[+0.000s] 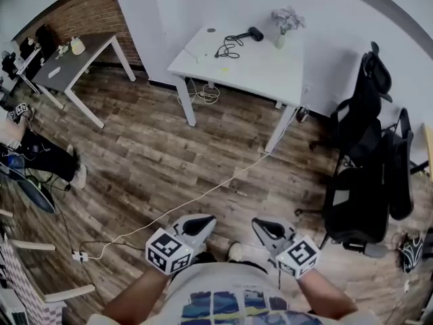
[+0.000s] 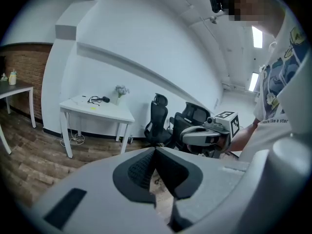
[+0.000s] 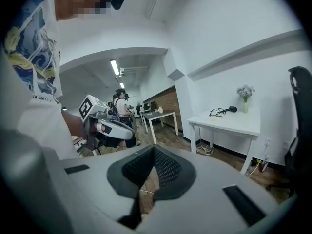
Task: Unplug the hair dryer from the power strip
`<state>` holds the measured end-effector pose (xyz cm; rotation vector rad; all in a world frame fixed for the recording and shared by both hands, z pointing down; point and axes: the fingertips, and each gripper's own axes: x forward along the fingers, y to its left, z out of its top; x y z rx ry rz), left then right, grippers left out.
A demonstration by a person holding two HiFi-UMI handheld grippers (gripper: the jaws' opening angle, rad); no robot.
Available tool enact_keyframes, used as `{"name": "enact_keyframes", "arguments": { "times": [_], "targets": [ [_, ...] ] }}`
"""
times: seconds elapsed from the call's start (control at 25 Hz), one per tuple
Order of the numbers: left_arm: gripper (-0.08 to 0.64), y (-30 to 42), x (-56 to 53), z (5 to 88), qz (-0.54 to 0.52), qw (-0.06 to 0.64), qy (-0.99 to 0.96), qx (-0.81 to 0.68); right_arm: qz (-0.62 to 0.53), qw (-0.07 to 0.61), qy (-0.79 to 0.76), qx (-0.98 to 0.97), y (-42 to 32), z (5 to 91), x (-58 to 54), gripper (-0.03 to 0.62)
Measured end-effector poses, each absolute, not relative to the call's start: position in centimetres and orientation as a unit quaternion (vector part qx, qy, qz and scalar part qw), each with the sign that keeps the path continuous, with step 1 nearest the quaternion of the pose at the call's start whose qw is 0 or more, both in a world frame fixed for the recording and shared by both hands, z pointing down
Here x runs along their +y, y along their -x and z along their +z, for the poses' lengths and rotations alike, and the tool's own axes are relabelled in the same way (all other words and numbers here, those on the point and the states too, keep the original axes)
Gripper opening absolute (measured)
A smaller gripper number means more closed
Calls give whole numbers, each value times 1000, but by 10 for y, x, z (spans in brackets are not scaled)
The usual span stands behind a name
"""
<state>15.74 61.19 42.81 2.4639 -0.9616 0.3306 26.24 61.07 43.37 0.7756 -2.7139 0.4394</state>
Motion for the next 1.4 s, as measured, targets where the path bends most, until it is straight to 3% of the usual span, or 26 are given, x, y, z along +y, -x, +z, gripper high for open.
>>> {"name": "enact_keyframes", "arguments": {
  "times": [0.32,0.4,0.68,1.08,1.4],
  "targets": [
    [3,-188,606,430,114,236,-887,-381,145,152,-250,-945,-290,452,609,5],
    [3,-191,602,432,116,239,-886,-380,150,150,-248,-945,-289,453,605,47],
    [3,-186,569,440,116,236,-895,-361,138,139,-262,-945,-280,457,561,60],
    [3,-140,462,431,110,225,-918,-306,131,161,-309,-928,-231,444,444,138],
    [3,-67,395,443,114,232,-921,-291,122,157,-308,-930,-159,436,368,130]
  ]
}}
